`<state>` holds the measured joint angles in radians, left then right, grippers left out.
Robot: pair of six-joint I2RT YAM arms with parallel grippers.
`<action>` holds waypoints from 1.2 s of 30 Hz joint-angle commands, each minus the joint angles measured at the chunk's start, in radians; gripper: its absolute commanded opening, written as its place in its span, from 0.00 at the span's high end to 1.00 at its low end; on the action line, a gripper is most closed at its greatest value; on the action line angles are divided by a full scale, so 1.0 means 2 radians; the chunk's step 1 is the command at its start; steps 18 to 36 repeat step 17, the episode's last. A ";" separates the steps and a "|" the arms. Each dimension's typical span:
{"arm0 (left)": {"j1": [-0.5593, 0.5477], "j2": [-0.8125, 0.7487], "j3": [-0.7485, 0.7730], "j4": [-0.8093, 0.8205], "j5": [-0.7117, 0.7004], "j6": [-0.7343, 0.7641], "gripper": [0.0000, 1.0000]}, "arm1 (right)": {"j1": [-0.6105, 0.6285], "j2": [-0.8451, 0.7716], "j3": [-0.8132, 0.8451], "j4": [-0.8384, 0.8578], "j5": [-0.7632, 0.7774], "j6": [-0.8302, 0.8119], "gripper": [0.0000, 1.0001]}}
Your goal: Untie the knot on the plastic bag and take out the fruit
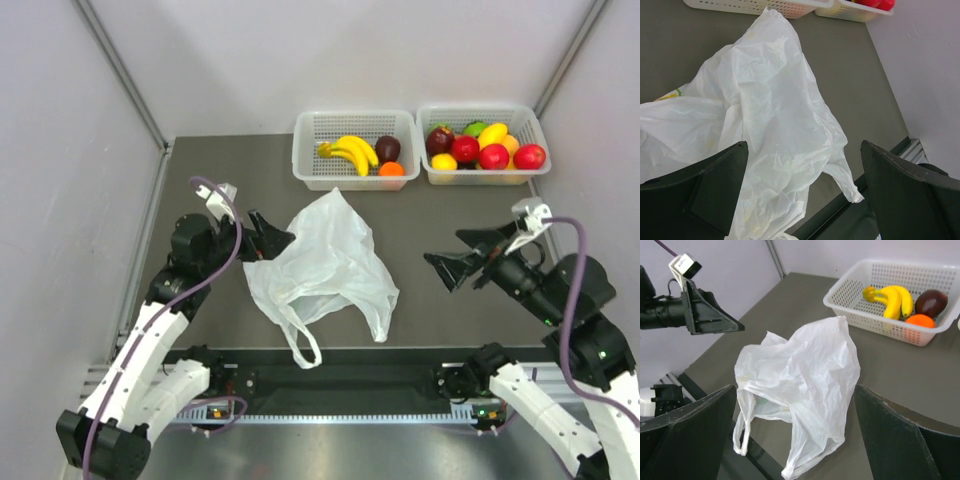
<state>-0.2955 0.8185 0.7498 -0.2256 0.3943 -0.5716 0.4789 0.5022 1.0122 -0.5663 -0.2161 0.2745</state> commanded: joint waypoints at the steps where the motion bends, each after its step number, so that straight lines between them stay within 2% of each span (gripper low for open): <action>1: 0.000 -0.024 0.019 0.002 0.022 0.027 0.01 | 0.004 -0.025 0.002 -0.021 -0.005 0.010 0.00; 14: 0.000 -0.056 0.034 -0.016 0.061 0.063 0.01 | 0.004 -0.034 0.028 -0.024 0.019 0.028 0.00; 17: 0.000 -0.062 0.036 -0.020 0.057 0.069 0.01 | 0.004 -0.014 0.034 -0.037 0.044 0.028 0.00; 36: 0.000 -0.062 0.036 -0.020 0.057 0.069 0.01 | 0.004 -0.014 0.034 -0.037 0.044 0.028 0.00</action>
